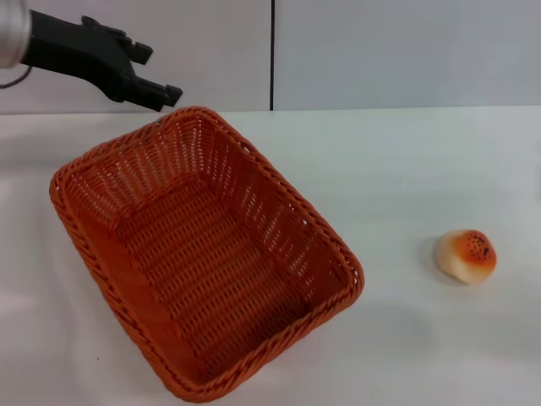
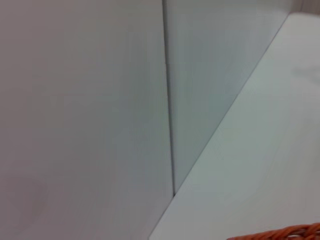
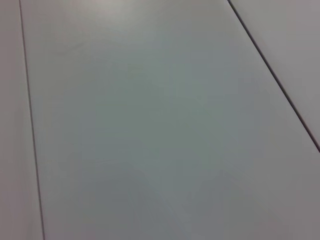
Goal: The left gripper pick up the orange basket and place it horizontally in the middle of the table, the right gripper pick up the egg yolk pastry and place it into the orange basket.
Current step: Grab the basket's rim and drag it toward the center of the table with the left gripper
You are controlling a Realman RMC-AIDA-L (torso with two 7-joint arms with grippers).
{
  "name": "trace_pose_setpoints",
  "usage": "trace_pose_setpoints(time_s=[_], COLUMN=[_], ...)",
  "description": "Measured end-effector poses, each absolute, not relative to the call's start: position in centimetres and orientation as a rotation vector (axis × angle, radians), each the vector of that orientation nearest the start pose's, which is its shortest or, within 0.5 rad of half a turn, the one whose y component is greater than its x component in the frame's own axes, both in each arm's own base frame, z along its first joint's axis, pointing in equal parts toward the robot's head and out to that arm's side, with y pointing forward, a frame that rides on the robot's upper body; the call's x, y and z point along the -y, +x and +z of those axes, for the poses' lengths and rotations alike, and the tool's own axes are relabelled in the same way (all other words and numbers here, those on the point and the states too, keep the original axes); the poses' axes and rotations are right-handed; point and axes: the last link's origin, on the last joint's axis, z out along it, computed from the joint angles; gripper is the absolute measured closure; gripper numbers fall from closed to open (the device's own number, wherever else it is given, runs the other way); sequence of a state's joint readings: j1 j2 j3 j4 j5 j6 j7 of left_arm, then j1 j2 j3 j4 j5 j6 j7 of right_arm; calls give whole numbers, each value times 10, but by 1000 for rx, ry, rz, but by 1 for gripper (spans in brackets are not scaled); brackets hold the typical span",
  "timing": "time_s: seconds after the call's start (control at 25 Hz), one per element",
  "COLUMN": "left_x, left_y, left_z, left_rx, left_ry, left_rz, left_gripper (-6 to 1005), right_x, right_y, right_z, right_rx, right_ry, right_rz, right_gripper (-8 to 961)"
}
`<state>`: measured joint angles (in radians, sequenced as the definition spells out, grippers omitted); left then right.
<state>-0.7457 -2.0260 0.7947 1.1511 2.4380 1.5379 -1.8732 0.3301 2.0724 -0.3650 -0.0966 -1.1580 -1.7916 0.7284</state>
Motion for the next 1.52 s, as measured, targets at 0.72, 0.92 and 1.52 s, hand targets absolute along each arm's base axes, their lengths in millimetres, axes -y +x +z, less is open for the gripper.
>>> trace_pose_setpoints(time_s=[0.72,0.92,1.52], left_x=[-416,-418,-417], left_y=[-205,-216,-222], left_z=[49,44,33], left_rx=[531,548,597], left_ry=[-2660,-2637,-2632], left_rz=[212,267,318], left_gripper=[236,242,260], right_x=[-261,-261,-259], right_y=[320,320,320], right_z=[53,52,51], right_rx=[-458,-459,-464], right_ry=[-1506,-1508,-1517], right_rz=[1346,1346,1346], right_gripper=[920,920,921])
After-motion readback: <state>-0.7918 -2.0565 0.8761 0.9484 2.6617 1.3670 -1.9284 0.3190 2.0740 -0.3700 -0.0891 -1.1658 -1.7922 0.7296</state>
